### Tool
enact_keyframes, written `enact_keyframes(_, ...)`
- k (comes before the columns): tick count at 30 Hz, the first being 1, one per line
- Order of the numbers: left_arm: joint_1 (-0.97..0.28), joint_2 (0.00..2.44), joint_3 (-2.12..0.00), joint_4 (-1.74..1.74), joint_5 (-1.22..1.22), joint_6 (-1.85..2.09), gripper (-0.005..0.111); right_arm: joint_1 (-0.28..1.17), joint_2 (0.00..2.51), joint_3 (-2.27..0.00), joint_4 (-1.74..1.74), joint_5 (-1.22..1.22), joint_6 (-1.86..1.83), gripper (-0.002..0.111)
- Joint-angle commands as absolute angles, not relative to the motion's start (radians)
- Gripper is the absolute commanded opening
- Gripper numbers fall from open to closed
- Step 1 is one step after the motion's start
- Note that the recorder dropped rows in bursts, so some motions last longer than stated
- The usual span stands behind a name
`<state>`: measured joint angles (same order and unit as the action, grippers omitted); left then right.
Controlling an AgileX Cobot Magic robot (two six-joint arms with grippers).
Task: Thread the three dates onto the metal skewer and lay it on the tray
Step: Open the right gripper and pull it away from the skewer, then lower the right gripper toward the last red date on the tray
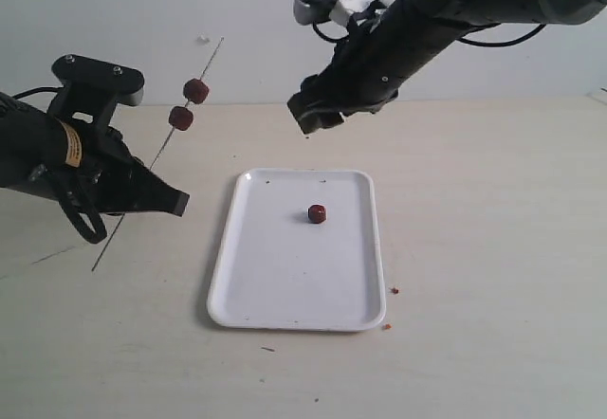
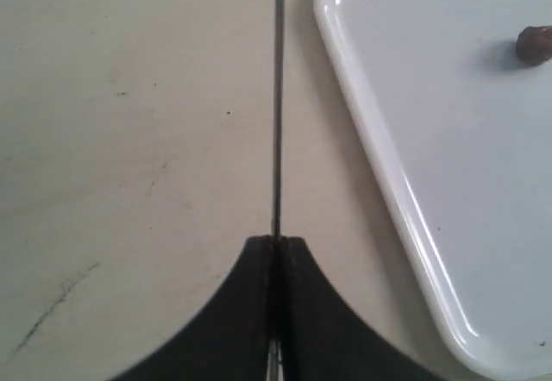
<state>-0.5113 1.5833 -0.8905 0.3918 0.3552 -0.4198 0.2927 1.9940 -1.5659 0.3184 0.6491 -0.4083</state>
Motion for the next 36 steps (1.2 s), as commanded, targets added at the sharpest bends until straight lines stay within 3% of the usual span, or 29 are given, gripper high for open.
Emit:
enact_keyframes(1,-0.508,1.581,-0.896,0.437,0.391,-0.419,0.000,0.295,2.061,-1.628,0.197,0.772,-0.467,0.060)
enact_keyframes(5,-0.508,1.581,-0.896,0.466,0.421,-0.419,0.000,0.310,2.098,-1.674,0.082,0.829,-0.640,0.065)
enact_keyframes(15,-0.452,1.581,-0.896,0.468,0.432,-0.422,0.000,0.326,2.118,-1.674,0.096,0.824,-1.219,0.064)
enact_keyframes(36,-0.428,1.581,-0.896,0.468,0.410,-0.422,0.000,0.326,2.265,-1.672,0.212,0.768,-1.394,0.059)
